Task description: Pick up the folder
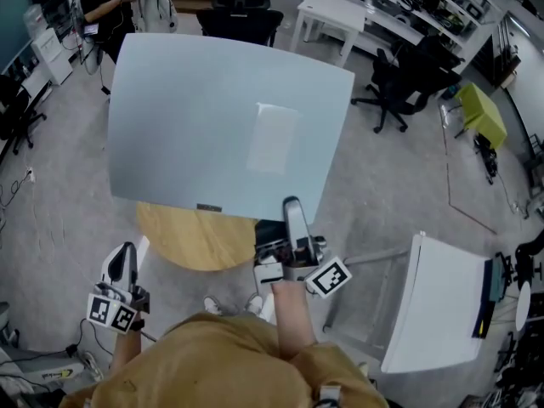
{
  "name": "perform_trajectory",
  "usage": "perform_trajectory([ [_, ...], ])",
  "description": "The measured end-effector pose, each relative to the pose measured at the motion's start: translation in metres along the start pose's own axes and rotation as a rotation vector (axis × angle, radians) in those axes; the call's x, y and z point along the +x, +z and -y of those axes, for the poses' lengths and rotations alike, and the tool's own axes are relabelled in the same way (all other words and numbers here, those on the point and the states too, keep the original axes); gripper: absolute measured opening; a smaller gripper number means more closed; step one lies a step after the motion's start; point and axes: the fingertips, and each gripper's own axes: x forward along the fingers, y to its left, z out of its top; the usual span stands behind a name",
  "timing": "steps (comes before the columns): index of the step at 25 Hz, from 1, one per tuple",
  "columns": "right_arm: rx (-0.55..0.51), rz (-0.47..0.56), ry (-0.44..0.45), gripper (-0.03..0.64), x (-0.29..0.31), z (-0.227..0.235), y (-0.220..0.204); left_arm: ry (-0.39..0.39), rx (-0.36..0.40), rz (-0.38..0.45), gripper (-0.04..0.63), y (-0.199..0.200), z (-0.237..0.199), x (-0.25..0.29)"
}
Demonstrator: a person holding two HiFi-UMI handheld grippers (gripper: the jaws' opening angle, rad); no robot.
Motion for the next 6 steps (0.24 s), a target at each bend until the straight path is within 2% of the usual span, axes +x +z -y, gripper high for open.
perform_trajectory([
  [6, 0.008, -0.005, -0.009, 0.265, 0.028, -0.02, -0.003, 0.003, 0.005, 0.011, 0.003, 0.037, -0.01, 0.004],
])
